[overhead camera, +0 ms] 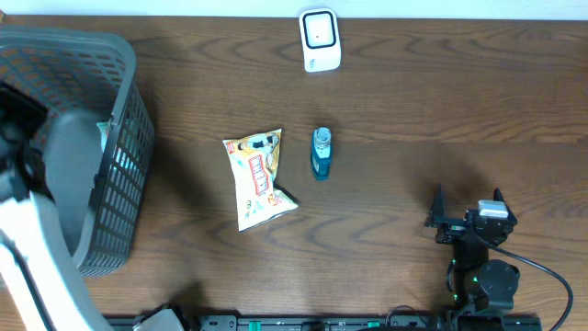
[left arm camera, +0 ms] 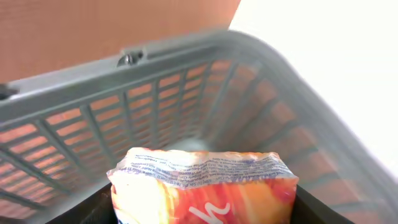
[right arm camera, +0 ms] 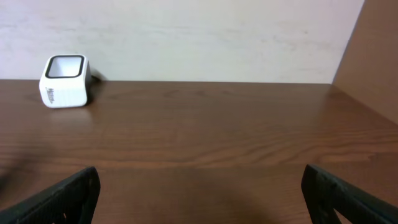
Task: Scan the item barcode
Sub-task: 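Grasp the orange Kleenex tissue pack with the left gripper, then lift the tissue pack out and carry it toward the scanner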
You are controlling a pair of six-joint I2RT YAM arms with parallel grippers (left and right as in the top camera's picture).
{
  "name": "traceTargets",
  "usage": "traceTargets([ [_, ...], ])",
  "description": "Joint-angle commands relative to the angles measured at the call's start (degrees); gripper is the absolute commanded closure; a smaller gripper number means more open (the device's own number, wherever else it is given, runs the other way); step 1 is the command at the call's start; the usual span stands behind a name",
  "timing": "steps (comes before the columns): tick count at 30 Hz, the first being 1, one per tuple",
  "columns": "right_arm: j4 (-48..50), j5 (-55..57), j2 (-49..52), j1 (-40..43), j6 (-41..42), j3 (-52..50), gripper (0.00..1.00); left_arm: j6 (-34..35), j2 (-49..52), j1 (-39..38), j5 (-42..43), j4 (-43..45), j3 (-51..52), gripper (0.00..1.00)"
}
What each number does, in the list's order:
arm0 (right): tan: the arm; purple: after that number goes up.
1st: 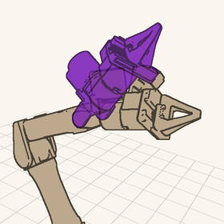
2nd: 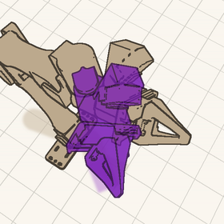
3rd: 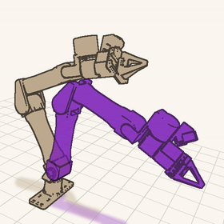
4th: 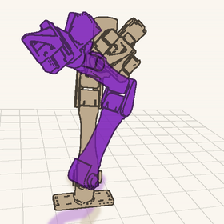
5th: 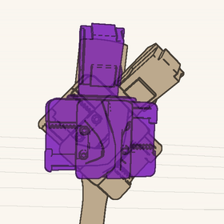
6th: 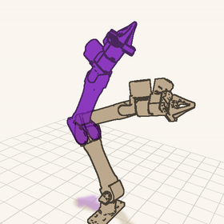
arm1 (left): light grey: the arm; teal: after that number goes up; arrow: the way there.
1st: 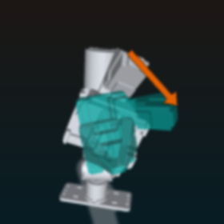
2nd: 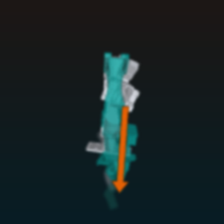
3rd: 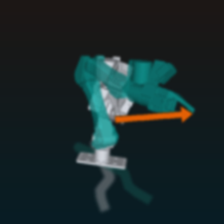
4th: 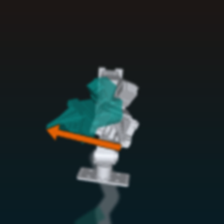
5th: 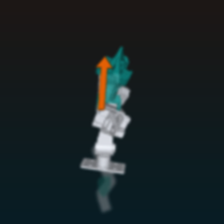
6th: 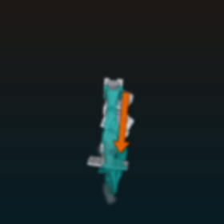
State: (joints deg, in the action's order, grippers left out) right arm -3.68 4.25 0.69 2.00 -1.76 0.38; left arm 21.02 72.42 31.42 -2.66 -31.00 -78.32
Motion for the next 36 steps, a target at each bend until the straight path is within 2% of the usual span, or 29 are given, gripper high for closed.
traceTargets([
  [1,-0.22,-0.31,-0.31,-0.33,-0.46,-0.07,0.01,11.50,-4.72,-1.42,11.02,0.96,-0.46,0.34],
  [5,-0.20,-0.31,-0.31,-0.33,-0.46,-0.07,0.01,13.86,-7.69,-7.37,24.41,3.63,-0.46,0.34],
  [12,-0.20,-0.31,-0.31,-0.33,-0.46,-0.07,0.01,13.09,-6.10,-27.17,25.57,4.48,-0.44,0.34],
  [21,-0.22,-0.31,-0.31,-0.33,-0.48,-0.07,0.01,9.66,1.70,-50.18,11.06,4.79,-0.39,0.34],
  [27,-0.22,-0.31,-0.31,-0.33,-0.46,-0.07,0.01,9.11,10.10,-59.08,-2.80,2.58,-0.37,0.33],
  [29,-0.20,-0.31,-0.31,-0.33,-0.48,-0.07,0.01,12.28,12.79,-59.78,-4.74,1.11,-0.35,0.34],
  [36,-0.20,-0.31,-0.31,-0.33,-0.48,-0.07,0.01,28.26,23.06,-59.74,-3.58,-1.27,-0.28,0.34],
])
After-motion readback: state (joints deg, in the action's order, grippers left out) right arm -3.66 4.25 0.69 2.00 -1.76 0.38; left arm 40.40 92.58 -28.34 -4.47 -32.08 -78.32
